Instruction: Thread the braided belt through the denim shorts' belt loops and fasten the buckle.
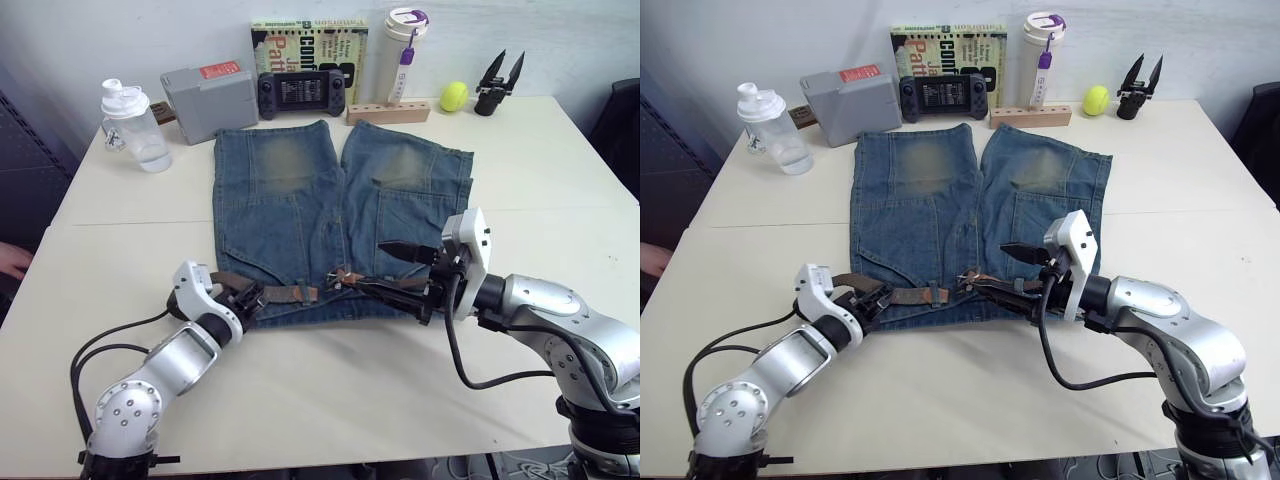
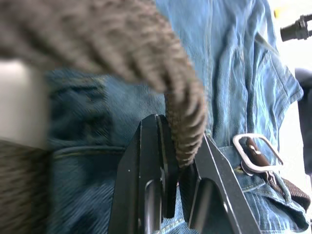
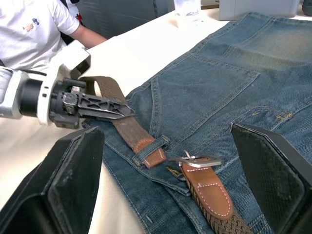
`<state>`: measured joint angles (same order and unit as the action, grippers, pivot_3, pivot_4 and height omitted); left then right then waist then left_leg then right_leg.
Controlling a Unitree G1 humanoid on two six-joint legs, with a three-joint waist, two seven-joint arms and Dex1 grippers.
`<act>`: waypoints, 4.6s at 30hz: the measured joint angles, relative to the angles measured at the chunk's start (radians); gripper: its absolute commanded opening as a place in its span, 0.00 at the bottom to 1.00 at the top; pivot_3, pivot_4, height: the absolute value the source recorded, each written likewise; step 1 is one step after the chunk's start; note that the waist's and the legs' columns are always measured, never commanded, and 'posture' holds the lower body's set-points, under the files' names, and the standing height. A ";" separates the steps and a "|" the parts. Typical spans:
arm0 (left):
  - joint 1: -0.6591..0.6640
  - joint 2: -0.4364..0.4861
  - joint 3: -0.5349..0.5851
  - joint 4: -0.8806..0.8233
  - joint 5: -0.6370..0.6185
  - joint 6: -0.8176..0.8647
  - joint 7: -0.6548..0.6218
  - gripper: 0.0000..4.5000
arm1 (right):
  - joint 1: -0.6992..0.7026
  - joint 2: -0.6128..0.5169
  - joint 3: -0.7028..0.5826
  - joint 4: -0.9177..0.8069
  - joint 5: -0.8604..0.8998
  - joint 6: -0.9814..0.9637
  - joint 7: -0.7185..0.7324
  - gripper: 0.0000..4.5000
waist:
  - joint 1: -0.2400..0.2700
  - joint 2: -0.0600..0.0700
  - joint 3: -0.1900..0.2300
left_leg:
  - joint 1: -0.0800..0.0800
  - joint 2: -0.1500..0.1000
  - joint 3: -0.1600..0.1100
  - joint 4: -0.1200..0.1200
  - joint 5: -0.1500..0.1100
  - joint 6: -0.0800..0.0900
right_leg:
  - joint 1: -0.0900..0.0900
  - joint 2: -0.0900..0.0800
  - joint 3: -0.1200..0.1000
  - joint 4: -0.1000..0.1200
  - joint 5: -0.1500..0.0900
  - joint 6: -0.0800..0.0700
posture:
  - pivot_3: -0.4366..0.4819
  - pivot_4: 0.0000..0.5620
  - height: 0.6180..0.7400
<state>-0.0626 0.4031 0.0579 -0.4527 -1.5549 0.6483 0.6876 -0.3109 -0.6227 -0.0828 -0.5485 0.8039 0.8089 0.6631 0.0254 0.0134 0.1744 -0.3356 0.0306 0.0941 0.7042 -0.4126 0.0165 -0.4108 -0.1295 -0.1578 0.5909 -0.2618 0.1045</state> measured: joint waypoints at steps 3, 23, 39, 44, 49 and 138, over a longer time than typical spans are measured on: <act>-0.042 -0.008 -0.005 0.063 0.049 0.020 -0.067 0.00 | 0.001 0.000 0.000 -0.001 0.001 0.000 -0.004 0.98 | -0.001 0.000 0.000 | 0.000 0.000 0.002 0.000 0.000 -0.001 | 0.000 0.001 0.000 0.000 0.000 0.000 | 0.48 0.27 0.92; -0.210 0.124 -0.206 0.227 0.731 0.069 -0.887 0.00 | 0.033 -0.095 0.439 0.236 -0.909 -0.964 0.062 0.98 | -0.001 0.000 0.000 | 0.000 0.001 0.005 -0.006 0.003 -0.004 | -0.001 0.001 -0.002 -0.002 -0.001 0.001 | 0.48 0.27 0.92; -0.202 0.041 -0.134 0.210 0.838 0.142 -0.946 0.00 | -0.029 -0.020 0.438 0.403 -1.091 -1.144 -0.005 0.98 | -0.001 0.000 0.000 | 0.000 0.001 -0.001 -0.005 0.004 -0.003 | 0.000 -0.001 -0.003 -0.001 -0.001 0.001 | 0.48 0.27 0.92; -0.194 0.020 -0.115 0.191 0.859 0.165 -0.947 0.00 | -0.057 -0.019 0.419 0.403 -1.089 -1.135 0.001 0.98 | -0.002 0.000 0.000 | 0.000 0.001 -0.001 -0.005 0.004 -0.003 | 0.000 0.000 -0.003 -0.001 -0.001 0.001 | 0.48 0.27 0.92; -0.188 -0.001 -0.105 0.186 0.873 0.180 -0.949 0.00 | -0.058 -0.017 0.410 0.399 -1.076 -1.132 0.009 0.98 | -0.002 0.000 0.000 | 0.000 0.001 -0.001 -0.005 0.004 -0.003 | 0.000 -0.001 -0.003 -0.001 -0.001 0.001 | 0.48 0.27 0.92; 0.153 0.125 -0.142 -0.014 1.287 -0.189 -1.098 0.01 | -0.034 -0.200 0.160 0.308 -0.858 -1.120 0.187 0.00 | -0.003 0.003 -0.002 | 0.002 0.001 -0.002 -0.004 0.004 -0.003 | 0.000 -0.002 -0.002 0.001 -0.001 0.001 | 0.48 0.27 0.92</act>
<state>0.0903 0.5281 -0.0843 -0.4669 -0.2682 0.4589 -0.4106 -0.3448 -0.8224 0.0774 -0.2405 -0.0536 -0.3112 0.8504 0.0228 0.0162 0.1723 -0.3336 0.0314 0.0925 0.6999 -0.4086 0.0138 -0.4104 -0.1312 -0.1597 0.5915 -0.2627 0.1053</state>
